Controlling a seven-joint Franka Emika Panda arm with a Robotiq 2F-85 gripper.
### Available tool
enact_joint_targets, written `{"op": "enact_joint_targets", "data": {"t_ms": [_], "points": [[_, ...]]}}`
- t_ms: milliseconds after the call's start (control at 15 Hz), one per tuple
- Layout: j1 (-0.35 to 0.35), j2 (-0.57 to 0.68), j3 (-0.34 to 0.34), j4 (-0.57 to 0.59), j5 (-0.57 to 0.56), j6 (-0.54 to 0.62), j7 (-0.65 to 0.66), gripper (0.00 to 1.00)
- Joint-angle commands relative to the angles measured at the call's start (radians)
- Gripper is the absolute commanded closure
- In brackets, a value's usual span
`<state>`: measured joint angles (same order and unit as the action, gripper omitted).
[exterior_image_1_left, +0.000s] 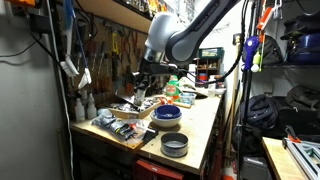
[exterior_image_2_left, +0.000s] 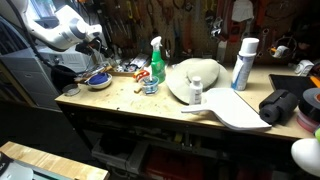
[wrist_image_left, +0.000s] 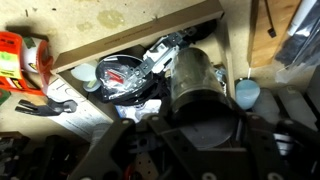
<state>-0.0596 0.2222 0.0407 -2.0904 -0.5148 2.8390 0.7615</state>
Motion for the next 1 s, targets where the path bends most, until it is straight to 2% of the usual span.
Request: {"op": "enact_joint_targets", "data": {"t_ms": [0,333,800,867,933], "points": [[0.025,0.078,-0.011,0.09,-0.036,0.007,0.036,0.71],[0.052,0.153,-0.014,0.178,-0.033,-0.028,0.024,0.71],[0.072,0.204,-0.031,0.244,-0.04,-0.086,0.032,0.71],[0.072,0.207,-0.029,0.251,-0.032,-0.114,0.016,0.71],[0.129,0.196,-0.082,0.244,0.068,-0.162,-0.083,0.71]]}}
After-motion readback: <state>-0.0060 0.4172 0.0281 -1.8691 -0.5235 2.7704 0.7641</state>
